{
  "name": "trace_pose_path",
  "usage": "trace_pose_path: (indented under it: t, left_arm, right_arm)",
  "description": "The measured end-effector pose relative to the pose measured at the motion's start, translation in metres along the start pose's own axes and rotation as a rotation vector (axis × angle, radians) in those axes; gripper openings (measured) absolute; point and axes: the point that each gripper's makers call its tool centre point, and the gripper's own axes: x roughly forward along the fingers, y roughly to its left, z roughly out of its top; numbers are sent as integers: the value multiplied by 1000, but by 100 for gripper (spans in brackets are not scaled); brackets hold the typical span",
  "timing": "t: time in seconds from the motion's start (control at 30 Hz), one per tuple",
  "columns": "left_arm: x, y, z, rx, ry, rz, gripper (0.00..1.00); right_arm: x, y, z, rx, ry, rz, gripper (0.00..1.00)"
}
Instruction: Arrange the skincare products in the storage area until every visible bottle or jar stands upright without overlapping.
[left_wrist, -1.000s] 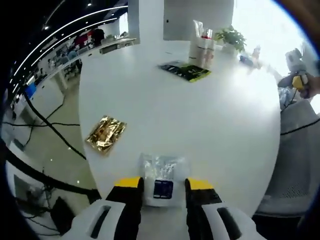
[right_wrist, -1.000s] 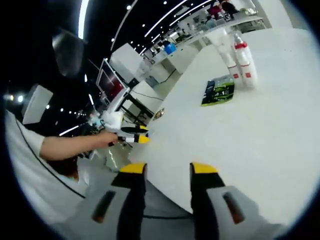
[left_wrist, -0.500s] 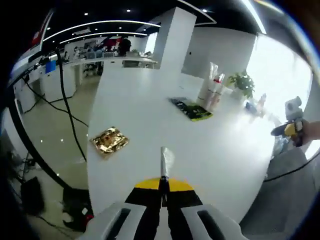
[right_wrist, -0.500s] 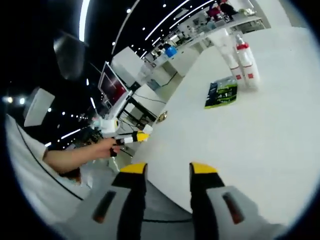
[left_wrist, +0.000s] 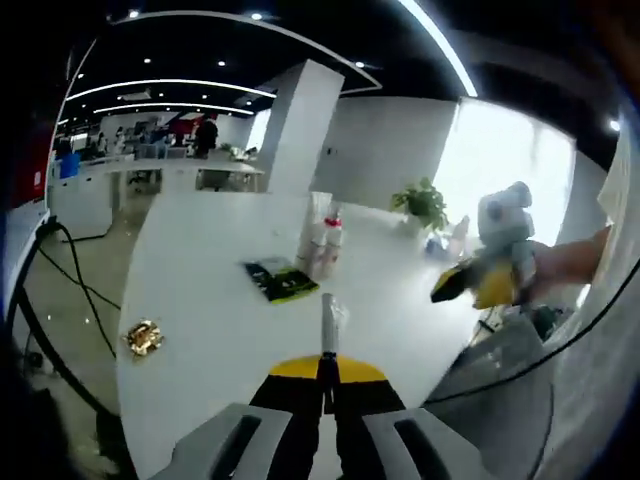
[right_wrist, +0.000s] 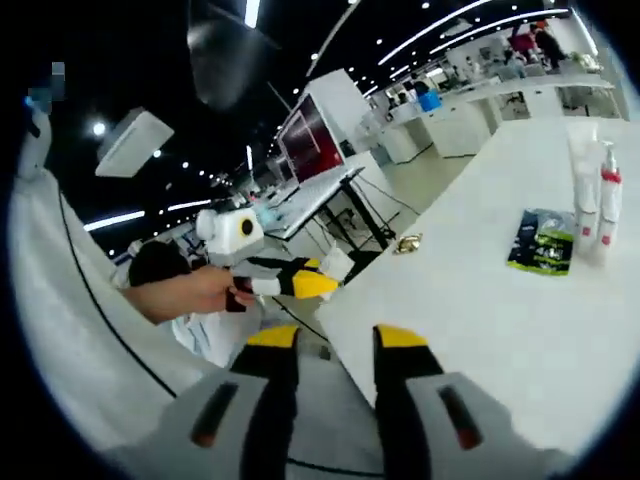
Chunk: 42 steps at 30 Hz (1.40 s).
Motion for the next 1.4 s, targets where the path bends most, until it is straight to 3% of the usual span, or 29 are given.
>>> trace_pose_path:
  t: [0.1,0.17,0.27,0.47,0.53,0.63,0.67,0.7,0.77,0.93,1.1,1.23,1.4]
  left_arm:
    - [-3,-19,-6,62,46,-40,3]
    - [-6,-24,-6,65,52,-42,3]
    - [-9,-32,-1,69,35,-64,3]
    - [0,-53,-1,158,82,-133,3]
    - [2,-57,-6,196,117,-136,3]
    - [3,-60,-7,199,119,-137,3]
    - [3,-71,-7,196,108,-187,3]
    - [4,-73,-6,202,101,-187,3]
    - [4,-73,-6,200,101,-179,3]
    - [0,-67,-2,180,87,-156,3]
    - [-3,-67,-6,219,117,-157,3]
    - [-7,-70,1,188,66,-168,3]
    - [-9,-70,-2,213,89,-169,3]
  right_arm:
    - [9,20,1,-57,33,60,26]
    - [12,24,5,-81,23,58,26]
    - [14,24,8,-102,8,40,26]
    - [10,28,7,-146,12,49,26]
    - [6,29,7,-145,14,64,24]
    - [4,31,7,-143,22,79,18]
    - [2,38,6,-156,42,121,16]
    - [2,38,5,-163,47,125,16]
    - [1,37,4,-201,58,114,16]
    - [-3,32,10,-196,25,88,18]
    - [2,32,5,-199,52,96,17]
    - [2,25,6,-213,58,70,18]
    - [5,35,3,-199,59,107,17]
